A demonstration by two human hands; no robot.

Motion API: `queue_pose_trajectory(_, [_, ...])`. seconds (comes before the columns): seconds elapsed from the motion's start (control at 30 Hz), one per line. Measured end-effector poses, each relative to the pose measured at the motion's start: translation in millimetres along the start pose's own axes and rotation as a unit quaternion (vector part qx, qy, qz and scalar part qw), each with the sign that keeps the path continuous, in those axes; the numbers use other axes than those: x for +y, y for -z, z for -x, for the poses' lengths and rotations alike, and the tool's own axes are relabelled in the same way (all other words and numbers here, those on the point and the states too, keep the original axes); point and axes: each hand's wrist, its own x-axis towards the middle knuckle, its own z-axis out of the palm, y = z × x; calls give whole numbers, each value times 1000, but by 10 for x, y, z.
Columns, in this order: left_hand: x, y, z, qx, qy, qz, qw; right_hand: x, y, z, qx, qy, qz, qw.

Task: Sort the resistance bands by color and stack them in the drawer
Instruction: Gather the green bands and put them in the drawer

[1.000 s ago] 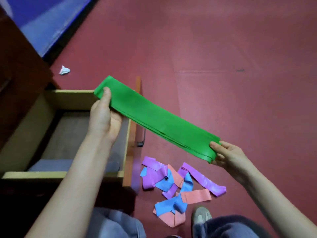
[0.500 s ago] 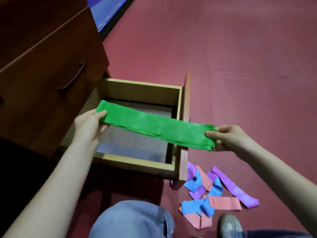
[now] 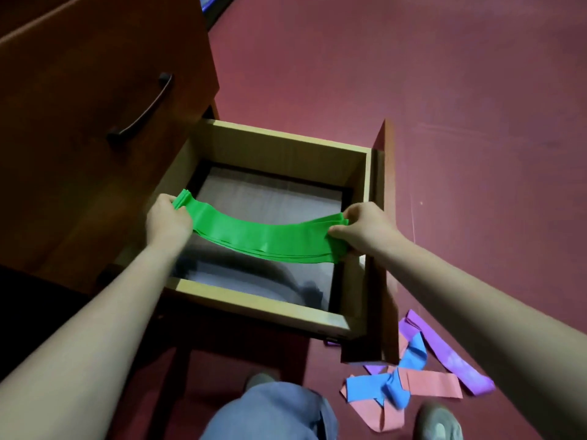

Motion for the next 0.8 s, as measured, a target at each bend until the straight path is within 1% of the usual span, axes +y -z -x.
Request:
queue_pose_trajectory(0.13, [-197,-144,-91,-17,49,-31,998,88,-247,-187,-3,-79,-37,996])
queue_pose_trajectory(0.33, [-293,-184,-248,-78,97,-89,988,174,-469,-516,20,-103,9,994])
queue_pose_trajectory(0.5, [-300,-153,-375,-102,99,-135,981,386,-662,-702,5,-130,90,987])
queue_pose_trajectory(0.6, [-369,-164,-414,-115,88,-146,979,488,-724,-732,12,-119,162,980])
queue_pose_trajectory(0.7, [-453,-205,-433,-120,79,-171,975,565,-775,-750,11,-124,187,974])
queue_pose_trajectory(0.8, [-543,-272,-510,-128,80,-204,967,613,-815,-756,8,-106,241,965])
